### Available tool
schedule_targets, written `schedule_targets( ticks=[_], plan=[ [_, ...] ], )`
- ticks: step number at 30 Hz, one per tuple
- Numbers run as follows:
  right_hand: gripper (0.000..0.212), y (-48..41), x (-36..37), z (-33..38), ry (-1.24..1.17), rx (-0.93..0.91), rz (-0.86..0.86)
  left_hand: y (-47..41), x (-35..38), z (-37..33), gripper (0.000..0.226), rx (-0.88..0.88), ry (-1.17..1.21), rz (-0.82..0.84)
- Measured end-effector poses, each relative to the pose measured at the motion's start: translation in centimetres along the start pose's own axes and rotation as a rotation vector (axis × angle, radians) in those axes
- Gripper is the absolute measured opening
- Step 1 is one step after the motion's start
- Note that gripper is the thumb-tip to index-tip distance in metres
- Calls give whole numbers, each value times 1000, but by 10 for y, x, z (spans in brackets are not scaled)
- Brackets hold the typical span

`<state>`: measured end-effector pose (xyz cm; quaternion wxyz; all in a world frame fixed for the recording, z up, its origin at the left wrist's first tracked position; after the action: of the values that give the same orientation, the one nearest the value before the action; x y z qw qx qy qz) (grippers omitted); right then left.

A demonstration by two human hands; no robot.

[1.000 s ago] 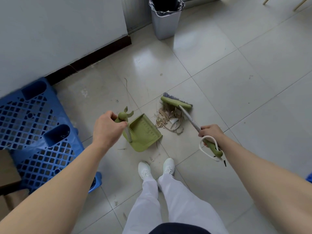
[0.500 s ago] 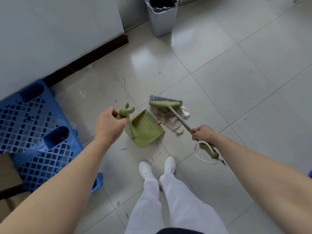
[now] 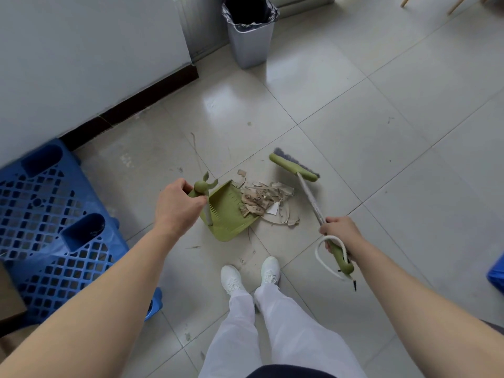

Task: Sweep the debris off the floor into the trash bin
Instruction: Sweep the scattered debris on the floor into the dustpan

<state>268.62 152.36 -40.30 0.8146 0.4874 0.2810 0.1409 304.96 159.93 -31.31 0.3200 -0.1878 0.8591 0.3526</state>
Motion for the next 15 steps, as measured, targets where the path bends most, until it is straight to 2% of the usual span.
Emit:
schedule_targets(
  ticks=[3, 6, 11, 15],
  plan=[
    [8, -1, 1, 5, -210, 55, -37, -1, 3, 1, 21, -8, 8, 6],
    [18, 3, 24, 9, -373, 81, -8, -1, 6, 1, 23, -4, -1, 8],
    [21, 15, 76, 8, -476, 96, 118, -1, 9, -3, 25, -10, -9, -9],
    [28, 21, 86, 11, -457, 111, 223, -2, 10, -3, 23, -15, -4, -17]
  ],
)
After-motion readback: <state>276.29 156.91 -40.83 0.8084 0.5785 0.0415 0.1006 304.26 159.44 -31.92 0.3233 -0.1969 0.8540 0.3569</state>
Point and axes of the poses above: each hand's wrist, its own y-axis away from the middle knuckle, its own x-axis out of the palm, z = x × y, the point moved 8 cm from there along -y, towards the middle knuckle, and after that the axes turned 6 degrees about z, right-handed, at the moved point
